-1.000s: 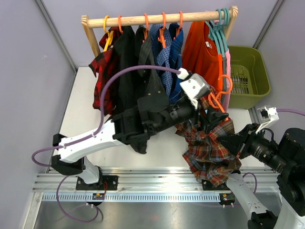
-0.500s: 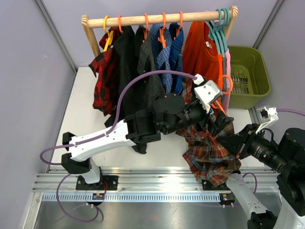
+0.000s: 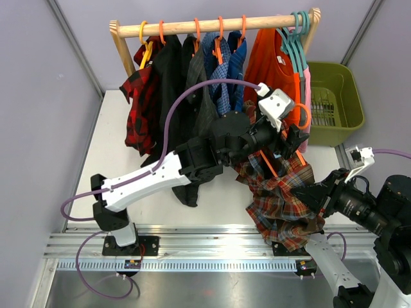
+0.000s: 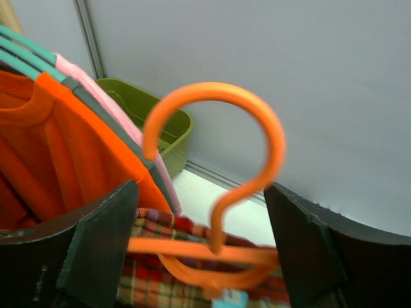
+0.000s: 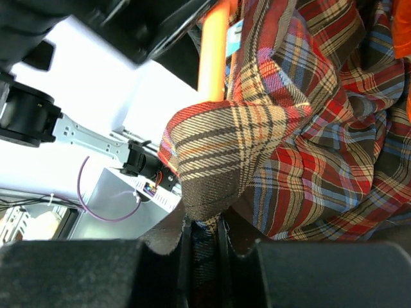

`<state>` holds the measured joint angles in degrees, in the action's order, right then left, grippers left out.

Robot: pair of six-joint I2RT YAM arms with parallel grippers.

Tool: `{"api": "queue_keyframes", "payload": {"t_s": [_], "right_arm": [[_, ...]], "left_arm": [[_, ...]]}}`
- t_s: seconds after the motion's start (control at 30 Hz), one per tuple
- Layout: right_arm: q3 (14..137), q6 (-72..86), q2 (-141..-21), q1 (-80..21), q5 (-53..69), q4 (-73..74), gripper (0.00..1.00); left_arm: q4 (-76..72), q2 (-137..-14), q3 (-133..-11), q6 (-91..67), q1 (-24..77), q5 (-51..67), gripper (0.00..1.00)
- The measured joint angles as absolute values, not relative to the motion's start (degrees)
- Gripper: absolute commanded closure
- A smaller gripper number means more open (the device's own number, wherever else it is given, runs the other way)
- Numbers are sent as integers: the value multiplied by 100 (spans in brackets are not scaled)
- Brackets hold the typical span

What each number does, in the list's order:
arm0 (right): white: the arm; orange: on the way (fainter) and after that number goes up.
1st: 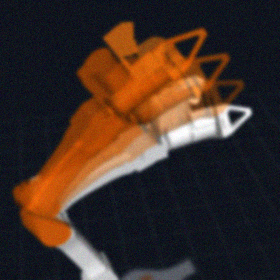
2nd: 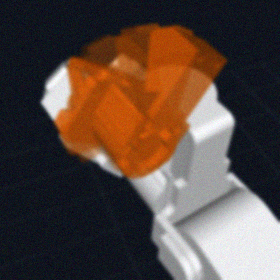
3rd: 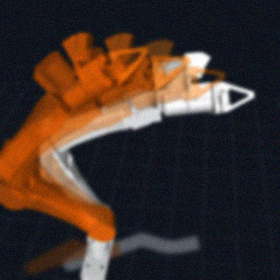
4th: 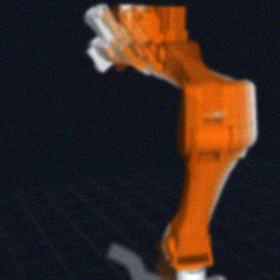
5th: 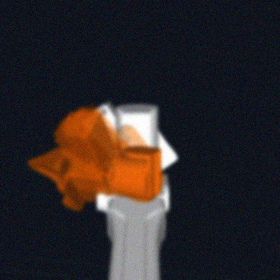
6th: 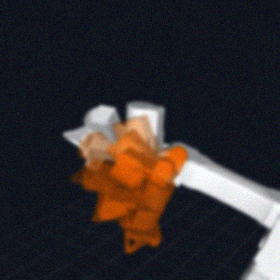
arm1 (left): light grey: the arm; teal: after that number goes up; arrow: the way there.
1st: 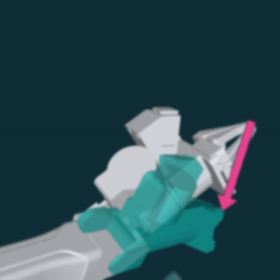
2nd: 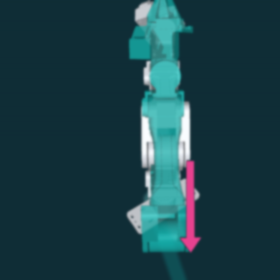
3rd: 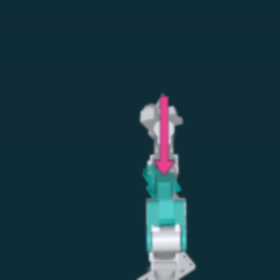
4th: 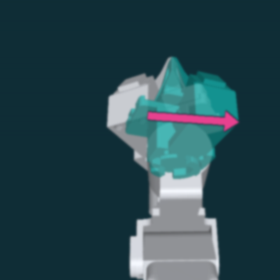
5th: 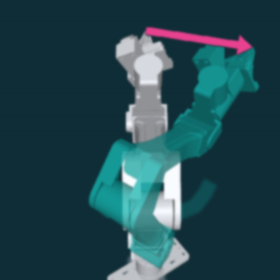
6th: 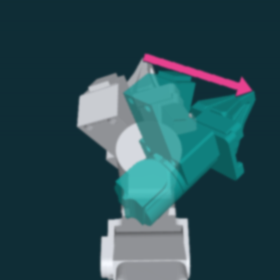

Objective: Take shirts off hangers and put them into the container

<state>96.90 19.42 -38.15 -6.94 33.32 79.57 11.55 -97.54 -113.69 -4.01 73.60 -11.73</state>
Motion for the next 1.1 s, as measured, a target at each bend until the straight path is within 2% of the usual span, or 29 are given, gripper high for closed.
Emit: {"api": "queue_keyframes", "payload": {"t_s": [0.03,0.1,0.13,0.2,0.23,0.3,0.33,0.5,0.53,0.57,0.63,0.73,0.83,0.97,1.0,1.03,1.07,1.1], "right_arm": [[9690,1942,-3813,-694,3358,7957,100],[9684,1946,-3813,-692,3352,7981,100],[9682,1949,-3817,-685,3345,7979,100],[9673,1951,-3820,-683,3332,7968,100],[9673,1951,-3817,-679,3312,7961,100],[9675,1953,-3811,-676,3297,7953,100],[9679,1953,-3802,-676,3264,7942,100],[9688,1949,-3802,-674,3188,8001,100],[9703,1942,-3802,-674,3175,8009,93],[9725,1927,-3806,-674,3148,8018,81],[9795,1900,-3837,-674,3140,8049,50],[9939,1855,-3894,-674,3092,8001,30],[10025,1831,-3927,-674,3094,7935,24],[10051,1831,-3968,-674,3096,7905,25],[10049,1831,-3986,-674,3096,7896,30],[10049,1831,-3990,-674,3096,7889,30],[10036,1826,-3997,-674,3096,7865,41],[10009,1798,-3997,-674,3094,7843,47]], "left_arm": [[1149,-9808,-11389,-451,7299,-1133,38],[1140,-9922,-11467,-572,7199,-967,48],[1151,-9970,-11522,-620,7188,-869,58],[1262,-10095,-11745,-672,7185,-683,69],[1332,-10147,-11861,-707,7201,-585,79],[1468,-10202,-12001,-714,7192,-475,90],[1529,-10204,-12014,-725,7170,-425,100],[1702,-10186,-12018,-755,7113,-318,100],[1728,-10169,-12018,-751,7116,-320,100],[1763,-10145,-12018,-735,7122,-342,100],[1846,-10090,-12018,-659,7144,-419,100],[2018,-9979,-12018,-482,7181,-847,100],[2145,-9859,-12018,-298,7144,-1361,100],[2290,-9666,-12018,-255,6816,-1723,100],[2324,-9625,-12031,-257,6724,-1793,100],[2357,-9583,-12051,-257,6641,-1865,100],[2436,-9568,-12123,-257,6565,-1944,100],[2473,-9561,-12230,-259,6512,-2029,100]]}}
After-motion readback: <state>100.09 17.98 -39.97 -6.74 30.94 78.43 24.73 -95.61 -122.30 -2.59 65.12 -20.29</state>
